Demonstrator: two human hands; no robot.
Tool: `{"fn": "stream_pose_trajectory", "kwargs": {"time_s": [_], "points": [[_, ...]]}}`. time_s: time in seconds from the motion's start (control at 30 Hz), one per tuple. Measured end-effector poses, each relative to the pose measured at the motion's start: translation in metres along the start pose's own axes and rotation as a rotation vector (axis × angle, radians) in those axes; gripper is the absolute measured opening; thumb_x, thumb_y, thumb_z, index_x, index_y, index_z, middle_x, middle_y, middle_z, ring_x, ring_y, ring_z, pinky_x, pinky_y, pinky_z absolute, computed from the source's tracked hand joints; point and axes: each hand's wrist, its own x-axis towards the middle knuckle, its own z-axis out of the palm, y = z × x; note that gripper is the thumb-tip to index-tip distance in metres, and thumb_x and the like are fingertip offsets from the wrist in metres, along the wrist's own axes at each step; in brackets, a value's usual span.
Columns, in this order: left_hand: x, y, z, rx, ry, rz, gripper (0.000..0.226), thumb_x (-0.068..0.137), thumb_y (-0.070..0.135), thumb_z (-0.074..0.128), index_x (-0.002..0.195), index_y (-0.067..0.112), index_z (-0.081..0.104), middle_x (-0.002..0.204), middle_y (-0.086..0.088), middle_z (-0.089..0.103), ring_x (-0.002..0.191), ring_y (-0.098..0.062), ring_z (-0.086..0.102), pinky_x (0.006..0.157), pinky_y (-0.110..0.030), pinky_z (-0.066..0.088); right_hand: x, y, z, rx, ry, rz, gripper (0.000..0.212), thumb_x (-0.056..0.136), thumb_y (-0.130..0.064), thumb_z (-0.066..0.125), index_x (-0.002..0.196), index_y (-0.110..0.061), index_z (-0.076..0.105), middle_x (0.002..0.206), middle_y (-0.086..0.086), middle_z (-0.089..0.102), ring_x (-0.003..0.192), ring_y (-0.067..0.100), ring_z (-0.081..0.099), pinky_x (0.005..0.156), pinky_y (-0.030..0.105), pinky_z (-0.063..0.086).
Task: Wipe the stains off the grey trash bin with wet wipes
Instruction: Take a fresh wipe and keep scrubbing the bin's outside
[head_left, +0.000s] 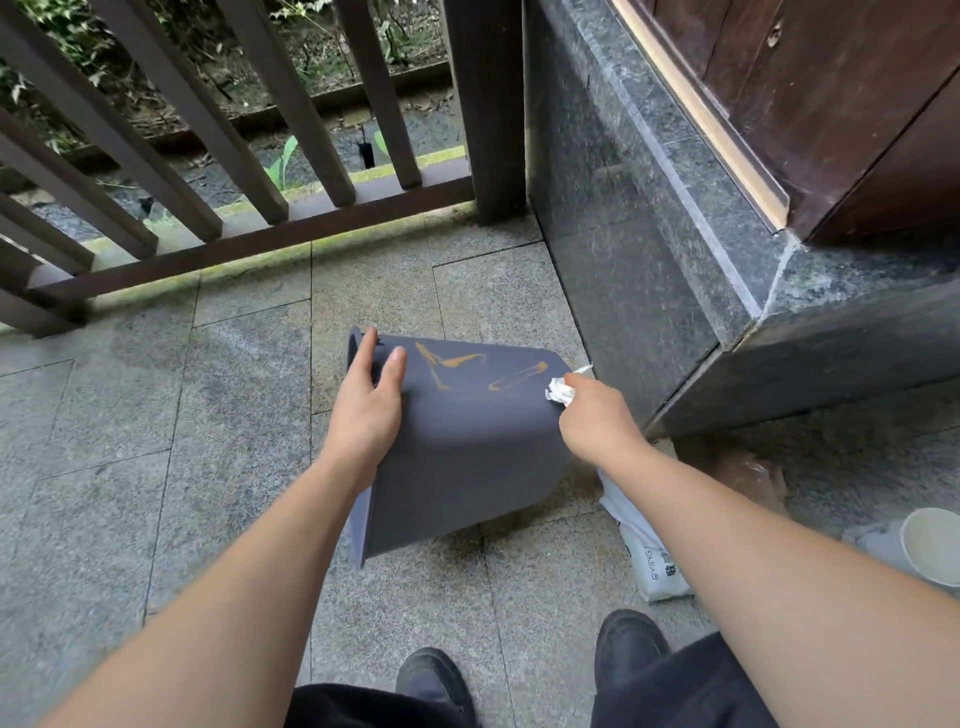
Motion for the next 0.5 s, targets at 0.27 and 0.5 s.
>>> {"fn": "stream_pose_trajectory", "kwargs": {"time_s": [0.27,0.5], "points": [[0.001,0.007,0.01,-0.158,0.014,-0.035,0.057,0.105,0.052,0.029,0.158,0.03,0.027,0.154,0.025,0.026,0.132,0.017,0.021,0.099,-0.001,0.017,-0.023,-0.041,0.052,0.018,-0.006,-0.119,0.076,0.078,0.0,0.042,0.149,-0.011,0.018,0.152,0.007,0.025,0.145,0.026,0.015,0.112,0.043,0.029],[0.003,0.014,0.015,-0.076,-0.038,0.004,0.056,0.106,0.045,0.037,0.158,0.029,0.026,0.162,0.012,0.026,0.142,0.002,0.024,0.112,-0.019,0.019,-0.063,-0.093,0.066,0.039,-0.071,-0.569,0.09,0.071,-0.005,0.044,0.154,-0.013,0.012,0.163,0.005,0.012,0.15,0.013,0.003,0.122,0.03,0.001]]}}
